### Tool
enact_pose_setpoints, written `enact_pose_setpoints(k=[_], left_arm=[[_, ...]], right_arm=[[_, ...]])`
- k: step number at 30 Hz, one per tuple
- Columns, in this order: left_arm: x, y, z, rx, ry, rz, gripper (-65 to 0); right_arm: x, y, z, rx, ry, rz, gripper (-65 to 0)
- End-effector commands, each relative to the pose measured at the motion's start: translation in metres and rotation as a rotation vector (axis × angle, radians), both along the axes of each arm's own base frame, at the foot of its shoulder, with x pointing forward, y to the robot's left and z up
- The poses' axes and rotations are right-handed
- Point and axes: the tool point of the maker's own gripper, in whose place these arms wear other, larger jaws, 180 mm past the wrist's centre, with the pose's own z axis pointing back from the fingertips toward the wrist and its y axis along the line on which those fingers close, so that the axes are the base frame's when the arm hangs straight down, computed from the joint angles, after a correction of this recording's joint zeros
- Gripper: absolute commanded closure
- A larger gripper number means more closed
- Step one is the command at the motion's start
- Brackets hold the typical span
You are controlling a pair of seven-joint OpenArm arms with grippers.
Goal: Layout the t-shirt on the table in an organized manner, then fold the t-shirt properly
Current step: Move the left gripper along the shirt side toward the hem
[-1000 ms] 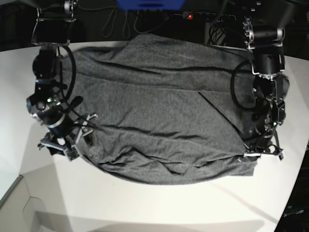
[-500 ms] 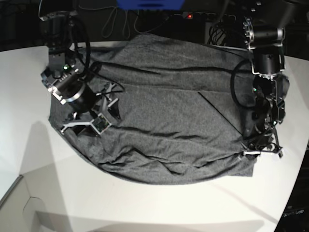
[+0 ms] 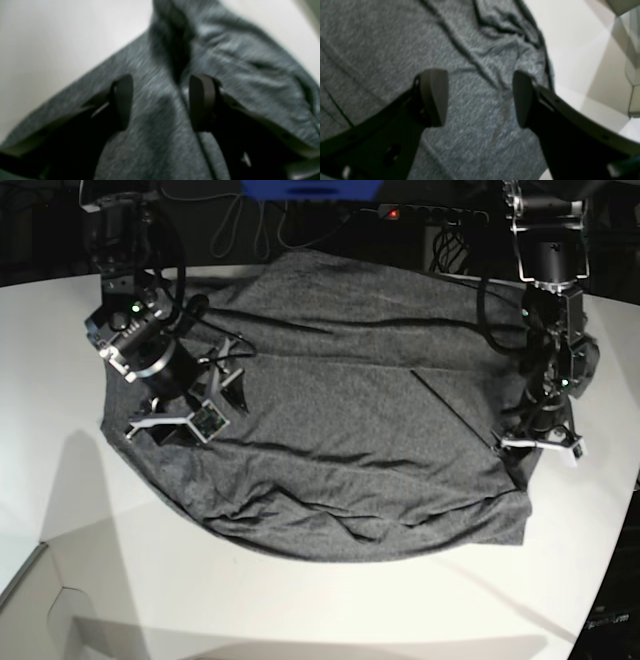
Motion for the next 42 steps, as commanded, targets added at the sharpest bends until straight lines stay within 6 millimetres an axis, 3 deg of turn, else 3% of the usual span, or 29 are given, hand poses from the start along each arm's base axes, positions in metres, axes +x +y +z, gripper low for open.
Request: enact_pose_setpoints(k=[1, 5, 9, 13, 17, 24, 29, 31, 32, 36, 39, 42], left_arm=[[0.007, 0.009, 0.009, 0.012, -0.013, 0.011, -34.7], [-0.007, 0.013, -0.005, 0.014, 0.024, 0.021, -34.7], [-0.036, 0.045, -0.015, -0.001, 0.053, 0.118, -34.7], [-0.054, 0.059, -0.005, 0.019, 0.031, 0.15, -34.7], [-0.056, 0.06, 0.008, 0.042, 0.001, 0.139, -34.7], [-0.044, 0.054, 0.033, 0.055, -0.069, 0.118, -34.7], [-0.026, 0.048, 0.083, 0.087, -0.197, 0.096, -34.7], [-0.009, 0.047, 0.1, 0.083, -0.245, 0.096, -34.7], [-0.002, 0.048, 0.101, 0.075, -0.247, 0.103, -34.7], [0.021, 0.057, 0.07, 0.002, -0.177, 0.154, -34.7], [0.035, 0.048, 0.047, -0.048, -0.122, 0.158, -34.7], [0.048, 0.041, 0.04, -0.073, -0.101, 0.154, -34.8]], right_arm=[[0.008, 0.002, 0.016, 0.023, -0.057, 0.001, -40.4], [0.008, 0.001, 0.016, 0.02, -0.057, 0.001, -40.4], [0.008, 0.001, 0.016, 0.019, -0.057, 0.002, -40.4], [0.008, 0.001, 0.016, 0.019, -0.057, 0.002, -40.4], [0.008, 0.002, 0.016, 0.022, -0.057, 0.001, -40.4], [0.008, 0.002, 0.017, 0.023, -0.061, 0.002, -40.4], [0.008, 0.001, 0.019, 0.019, -0.066, 0.003, -40.4], [0.008, 0.002, 0.02, 0.019, -0.069, 0.004, -40.4], [0.007, 0.002, 0.02, 0.019, -0.067, 0.004, -40.4], [0.004, 0.002, 0.017, 0.019, -0.058, 0.004, -40.4], [0.004, 0.002, 0.017, 0.019, -0.058, 0.004, -40.4], [0.004, 0.002, 0.017, 0.019, -0.058, 0.004, -40.4]])
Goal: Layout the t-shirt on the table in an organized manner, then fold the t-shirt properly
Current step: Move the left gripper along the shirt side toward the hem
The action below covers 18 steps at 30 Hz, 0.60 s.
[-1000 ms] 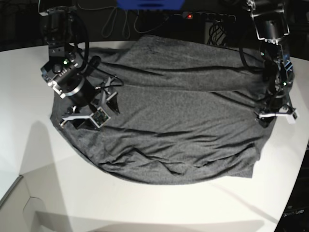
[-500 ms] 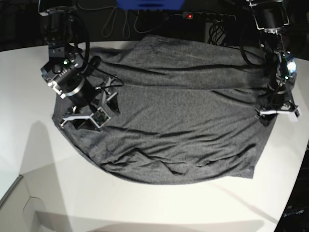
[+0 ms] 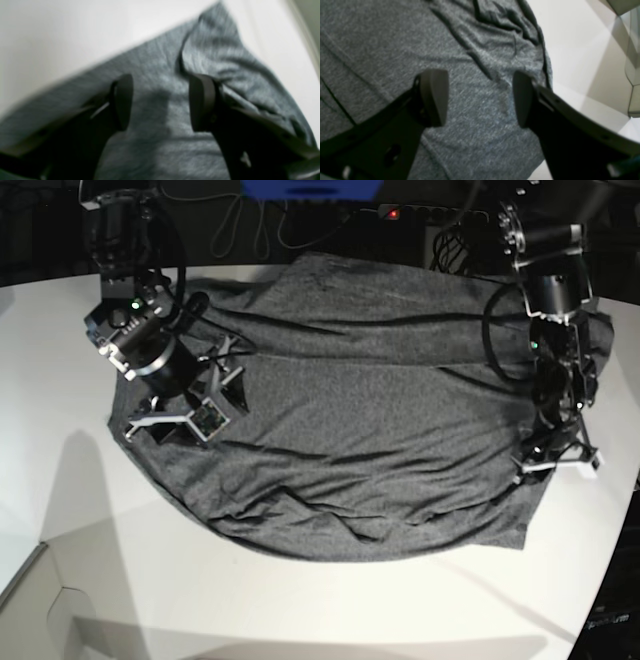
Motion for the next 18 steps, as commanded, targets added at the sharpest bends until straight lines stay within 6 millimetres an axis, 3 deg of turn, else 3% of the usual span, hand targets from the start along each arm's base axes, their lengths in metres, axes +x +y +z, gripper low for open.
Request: enact_pose_setpoints(k=[1, 15, 18], left_arm=[[0.022, 0.01, 0.031, 0.031, -0.085, 0.008, -34.8], [0.042, -0.005, 0.013, -0.049, -0.034, 0.021, -35.2], [0.042, -0.007, 0.012, -0.059, -0.033, 0.024, -35.2]], right_arm=[[0.006, 0.001, 0.014, 0.018, -0.052, 0.001, -40.4], [0.002, 0.0, 0.01, 0.015, -0.038, 0.001, -40.4], [0.0, -0.009, 0.007, -0.001, -0.03, -0.014, -40.4]])
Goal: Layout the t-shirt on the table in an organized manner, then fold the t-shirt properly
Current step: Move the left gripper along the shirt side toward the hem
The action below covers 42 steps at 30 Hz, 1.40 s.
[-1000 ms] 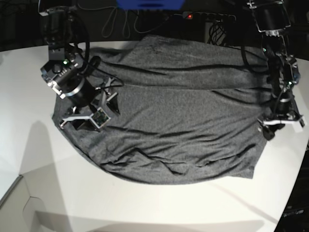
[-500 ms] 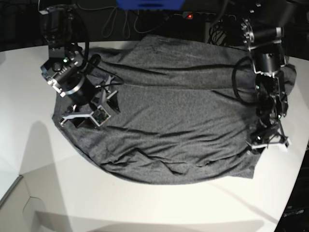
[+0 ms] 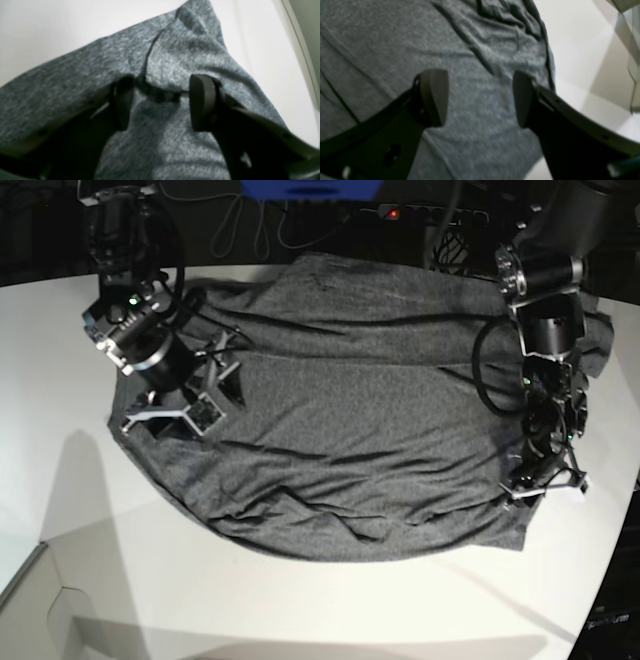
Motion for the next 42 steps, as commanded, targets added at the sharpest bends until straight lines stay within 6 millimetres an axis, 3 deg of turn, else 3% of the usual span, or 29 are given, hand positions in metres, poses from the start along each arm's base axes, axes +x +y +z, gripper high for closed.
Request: enact_pose_setpoints(k=[1, 13, 21, 24, 28, 40, 42], left_arm=[[0.012, 0.003, 0.017, 0.005, -0.043, 0.002, -35.2], [0.024, -0.018, 0.023, -0.028, -0.069, -0.014, -35.0], [0.023, -0.013, 0.024, -0.024, -0.071, -0.005, -34.9], [0.029, -0.011, 0.043, -0.006, -0.12, -0.008, -34.9], [0.033, -0.01, 0.051, 0.0, -0.14, -0.009, -34.9], [0.031, -0.009, 0.047, 0.006, -0.129, -0.008, -35.1], [0.03, 0.0, 0.051, 0.032, -0.15, 0.017, -34.9]], right_arm=[[0.006, -0.002, 0.013, 0.008, -0.049, -0.003, -40.4], [0.005, -0.006, 0.012, -0.009, -0.046, -0.001, -40.4], [0.009, -0.015, 0.014, -0.014, -0.051, -0.024, -40.4], [0.008, -0.015, 0.013, -0.014, -0.05, -0.024, -40.4], [0.007, -0.015, 0.012, -0.014, -0.047, -0.024, -40.4], [0.007, -0.015, 0.012, -0.014, -0.045, -0.024, -40.4], [0.007, -0.015, 0.012, -0.014, -0.045, -0.024, -40.4]])
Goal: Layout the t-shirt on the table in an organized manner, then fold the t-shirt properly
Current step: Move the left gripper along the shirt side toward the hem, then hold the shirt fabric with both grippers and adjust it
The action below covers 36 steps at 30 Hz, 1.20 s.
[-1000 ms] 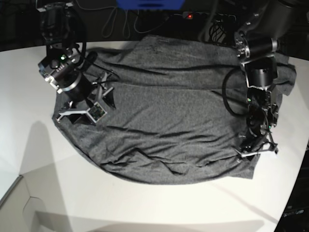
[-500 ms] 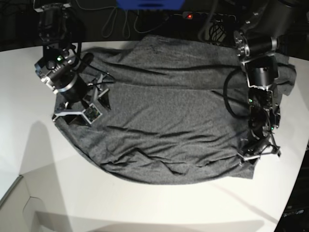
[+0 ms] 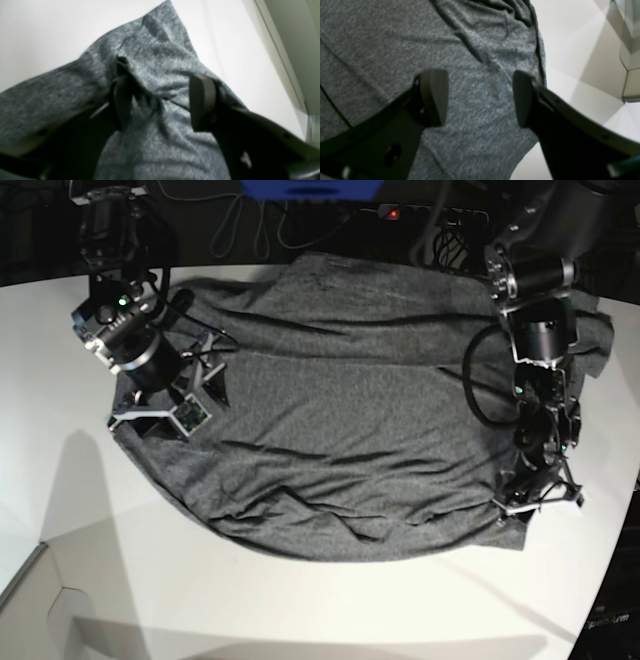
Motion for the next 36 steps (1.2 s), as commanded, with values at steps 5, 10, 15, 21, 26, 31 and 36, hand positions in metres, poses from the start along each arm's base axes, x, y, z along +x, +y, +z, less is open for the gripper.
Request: enact_pose_setpoints(k=[5, 10, 15, 21, 26, 31, 36], left_arm=[[0.004, 0.021, 0.013, 0.04, -0.054, 0.05, -34.9], [-0.001, 0.02, -0.001, 0.028, -0.019, 0.055, -34.8], [0.005, 0.02, 0.004, 0.026, -0.03, 0.057, -34.8], [0.007, 0.017, 0.006, 0.021, -0.037, 0.052, -34.8], [0.007, 0.015, 0.006, 0.018, -0.038, 0.05, -34.8], [0.007, 0.015, 0.006, 0.018, -0.039, 0.05, -34.7], [0.008, 0.015, 0.008, 0.019, -0.043, 0.05, -34.6]], right_arm=[[0.005, 0.001, 0.012, 0.016, -0.045, 0.002, -40.4], [0.005, 0.001, 0.012, 0.016, -0.045, 0.002, -40.4], [0.003, -0.007, 0.009, 0.01, -0.036, -0.02, -40.4], [0.003, -0.009, 0.009, 0.009, -0.036, -0.026, -40.4], [0.003, -0.009, 0.009, 0.009, -0.036, -0.026, -40.4], [0.002, -0.009, 0.008, 0.009, -0.034, -0.026, -40.4], [0.002, -0.009, 0.008, 0.009, -0.033, -0.027, -40.4]])
